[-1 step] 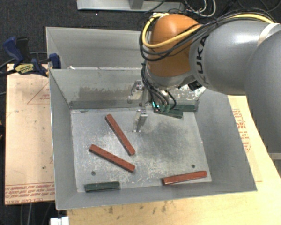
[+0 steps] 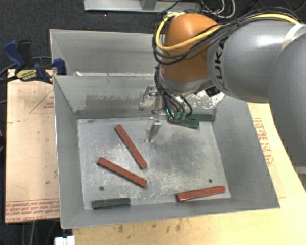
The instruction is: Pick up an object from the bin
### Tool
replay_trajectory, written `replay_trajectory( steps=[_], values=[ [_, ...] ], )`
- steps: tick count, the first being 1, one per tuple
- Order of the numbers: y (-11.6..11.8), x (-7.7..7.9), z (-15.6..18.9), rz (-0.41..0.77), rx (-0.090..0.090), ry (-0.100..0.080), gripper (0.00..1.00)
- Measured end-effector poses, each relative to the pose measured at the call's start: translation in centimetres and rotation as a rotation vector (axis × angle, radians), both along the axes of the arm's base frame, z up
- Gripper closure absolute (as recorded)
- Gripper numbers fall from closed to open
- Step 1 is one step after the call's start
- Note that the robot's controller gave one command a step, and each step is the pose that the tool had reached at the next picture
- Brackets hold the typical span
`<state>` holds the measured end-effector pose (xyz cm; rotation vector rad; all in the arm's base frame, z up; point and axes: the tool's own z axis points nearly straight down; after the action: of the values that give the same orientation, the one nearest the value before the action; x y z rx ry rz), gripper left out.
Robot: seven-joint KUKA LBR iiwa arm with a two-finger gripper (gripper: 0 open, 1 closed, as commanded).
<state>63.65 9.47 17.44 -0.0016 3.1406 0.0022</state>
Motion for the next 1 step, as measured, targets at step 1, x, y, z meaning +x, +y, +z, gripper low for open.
replay_trajectory(
  steps=[1],
  values=[
    [5.54,-5.08,-8.89,0.071,0.000,0.000,1.00]
  ],
)
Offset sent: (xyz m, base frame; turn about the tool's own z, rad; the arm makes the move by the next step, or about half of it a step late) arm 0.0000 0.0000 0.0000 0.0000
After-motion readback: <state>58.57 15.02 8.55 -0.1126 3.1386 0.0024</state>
